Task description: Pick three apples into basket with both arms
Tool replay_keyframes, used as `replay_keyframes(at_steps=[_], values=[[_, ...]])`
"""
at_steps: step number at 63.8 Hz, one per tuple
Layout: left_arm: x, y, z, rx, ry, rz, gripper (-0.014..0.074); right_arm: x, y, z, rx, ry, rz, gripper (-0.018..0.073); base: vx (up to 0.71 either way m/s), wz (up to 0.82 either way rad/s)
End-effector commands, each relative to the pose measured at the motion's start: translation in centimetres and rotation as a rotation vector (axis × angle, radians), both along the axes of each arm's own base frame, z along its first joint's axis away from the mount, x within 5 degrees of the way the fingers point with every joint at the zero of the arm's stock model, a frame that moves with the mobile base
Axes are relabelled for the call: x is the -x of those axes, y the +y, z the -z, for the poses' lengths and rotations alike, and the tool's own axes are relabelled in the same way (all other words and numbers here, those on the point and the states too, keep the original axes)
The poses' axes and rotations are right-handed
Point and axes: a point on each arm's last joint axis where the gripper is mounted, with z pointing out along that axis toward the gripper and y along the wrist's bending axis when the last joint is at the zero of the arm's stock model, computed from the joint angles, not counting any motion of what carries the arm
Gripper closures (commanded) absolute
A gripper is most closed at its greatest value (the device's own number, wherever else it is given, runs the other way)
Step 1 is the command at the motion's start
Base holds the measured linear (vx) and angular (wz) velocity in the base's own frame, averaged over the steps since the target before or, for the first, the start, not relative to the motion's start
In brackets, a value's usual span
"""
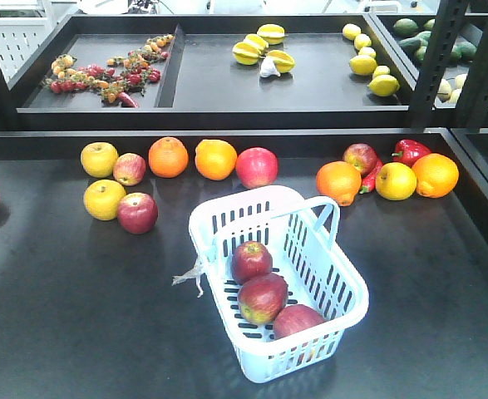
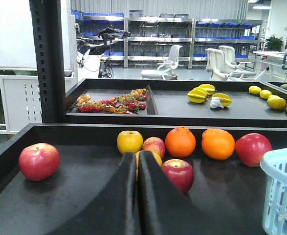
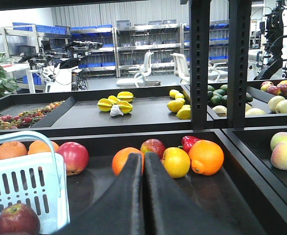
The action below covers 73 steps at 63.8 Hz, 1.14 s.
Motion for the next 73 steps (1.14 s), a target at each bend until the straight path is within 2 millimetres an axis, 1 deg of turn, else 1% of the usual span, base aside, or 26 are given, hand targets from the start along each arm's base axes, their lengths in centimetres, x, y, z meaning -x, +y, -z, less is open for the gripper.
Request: replay_keyframes(at_steps=[1, 73], values=[[0.06, 0.02, -0.01, 0.008, -0.070, -0.002, 0.0603, 0.10, 0.05, -0.31, 0.017, -0.078, -0.002, 0.0564, 0.00, 0.00], [0.06, 0.02, -0.01, 0.008, -0.070, -0.002, 0.0603, 0.10, 0.05, -0.31, 0.017, -0.075, -0.002, 0.0564, 0.00, 0.00]])
